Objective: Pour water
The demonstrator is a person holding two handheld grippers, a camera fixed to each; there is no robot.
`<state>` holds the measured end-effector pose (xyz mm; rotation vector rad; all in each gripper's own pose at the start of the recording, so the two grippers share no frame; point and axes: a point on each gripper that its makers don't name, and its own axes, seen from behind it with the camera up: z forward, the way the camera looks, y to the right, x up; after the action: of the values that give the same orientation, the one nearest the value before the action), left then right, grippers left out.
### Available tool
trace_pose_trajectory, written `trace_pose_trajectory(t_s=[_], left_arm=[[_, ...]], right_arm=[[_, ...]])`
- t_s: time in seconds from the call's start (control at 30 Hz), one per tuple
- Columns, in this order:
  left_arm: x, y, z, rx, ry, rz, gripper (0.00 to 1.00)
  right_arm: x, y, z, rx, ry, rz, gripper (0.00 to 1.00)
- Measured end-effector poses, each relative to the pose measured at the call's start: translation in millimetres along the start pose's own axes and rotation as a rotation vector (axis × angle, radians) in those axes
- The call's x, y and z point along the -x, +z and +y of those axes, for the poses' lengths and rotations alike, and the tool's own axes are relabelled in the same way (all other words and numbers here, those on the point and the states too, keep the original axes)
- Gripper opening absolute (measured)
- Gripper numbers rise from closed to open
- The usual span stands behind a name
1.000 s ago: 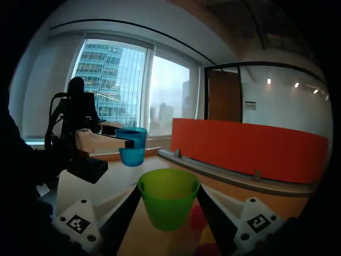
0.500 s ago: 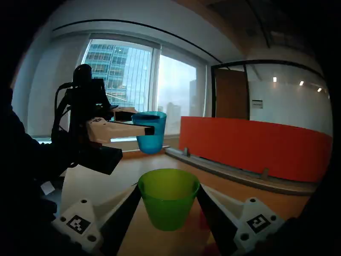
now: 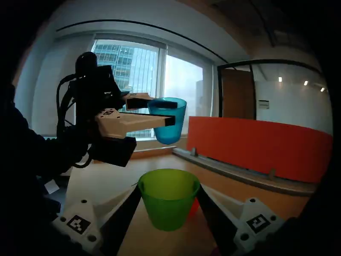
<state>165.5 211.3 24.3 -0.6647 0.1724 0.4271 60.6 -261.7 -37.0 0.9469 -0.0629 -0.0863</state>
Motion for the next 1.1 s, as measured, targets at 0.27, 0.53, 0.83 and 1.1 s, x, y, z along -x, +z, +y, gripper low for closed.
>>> trace_pose_trajectory(t_s=[0.27,0.53,0.83,1.1], left_arm=[[-12,3.4,3.5,0.007,0.098,0.013,0.86],[-28,3.7,1.2,-0.005,0.208,0.04,0.86],[-38,1.1,7.6,0.006,0.295,0.057,0.86],[-43,-0.5,10.5,0.01,0.37,0.071,0.86]], right_arm=[[1,5.7,-8,-0.019,0.001,-0.006,0.92],[-1,10.7,-11,-0.028,0.003,-0.004,0.91],[1,16.1,-16,-0.037,0.002,-0.006,0.91],[-1,18.6,-19,-0.042,-0.002,-0.003,0.91]])
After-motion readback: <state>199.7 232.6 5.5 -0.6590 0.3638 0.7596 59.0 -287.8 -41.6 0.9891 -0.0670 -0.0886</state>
